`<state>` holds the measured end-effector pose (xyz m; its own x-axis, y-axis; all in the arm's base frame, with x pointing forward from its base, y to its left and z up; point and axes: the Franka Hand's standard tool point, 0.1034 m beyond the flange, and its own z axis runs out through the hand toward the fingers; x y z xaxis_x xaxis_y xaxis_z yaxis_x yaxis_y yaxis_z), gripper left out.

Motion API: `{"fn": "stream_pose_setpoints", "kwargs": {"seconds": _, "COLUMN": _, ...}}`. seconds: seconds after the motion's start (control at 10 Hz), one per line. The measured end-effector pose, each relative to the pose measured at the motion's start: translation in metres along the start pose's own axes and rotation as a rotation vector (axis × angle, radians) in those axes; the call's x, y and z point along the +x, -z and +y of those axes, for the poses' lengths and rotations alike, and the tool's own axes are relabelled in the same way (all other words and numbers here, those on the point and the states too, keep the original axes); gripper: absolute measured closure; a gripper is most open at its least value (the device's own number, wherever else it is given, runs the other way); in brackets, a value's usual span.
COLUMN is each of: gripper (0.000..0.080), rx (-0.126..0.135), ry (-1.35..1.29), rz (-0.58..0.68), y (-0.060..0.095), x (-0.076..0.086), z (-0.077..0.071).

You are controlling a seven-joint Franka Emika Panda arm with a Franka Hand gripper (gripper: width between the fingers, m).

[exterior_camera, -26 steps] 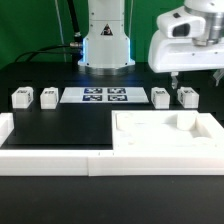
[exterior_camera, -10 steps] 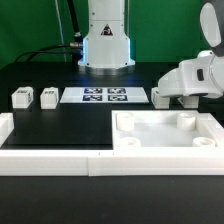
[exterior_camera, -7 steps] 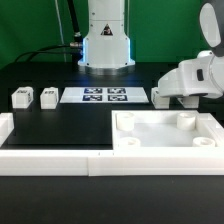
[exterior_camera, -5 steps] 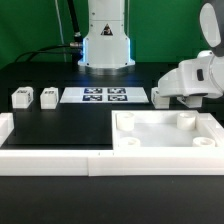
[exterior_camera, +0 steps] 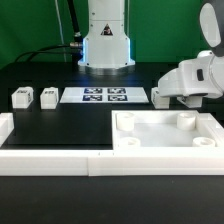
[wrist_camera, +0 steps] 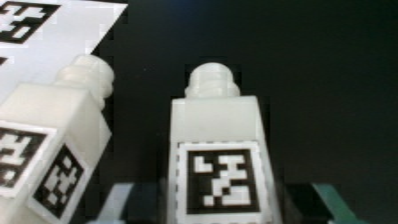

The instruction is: Assemble square table

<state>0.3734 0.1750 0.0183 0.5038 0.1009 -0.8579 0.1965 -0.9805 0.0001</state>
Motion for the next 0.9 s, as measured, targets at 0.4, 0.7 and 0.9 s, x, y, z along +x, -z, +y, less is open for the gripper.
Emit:
{"fn": "stream_pose_setpoints", "kwargs": {"seconds": 0.4, "gripper": 0.0509, "rx": -0.018, "ry": 0.073, "rz": 0.054, "y": 0.073, "x": -0.062, "z": 0.036}}
{"fn": "stream_pose_setpoints", "kwargs": {"seconds": 0.7, "gripper": 0.0509, "rx": -0.006, "ry": 0.071, "rz": 0.209, "y": 0.075, "x": -0.047, "z": 0.032}}
{"fn": "stream_pose_setpoints", "kwargs": {"seconds": 0.9, "gripper": 0.0509, "rx": -0.002, "ry": 0.115, "rz": 0.34, "y": 0.109, "x": -0.048, "z": 0.051}}
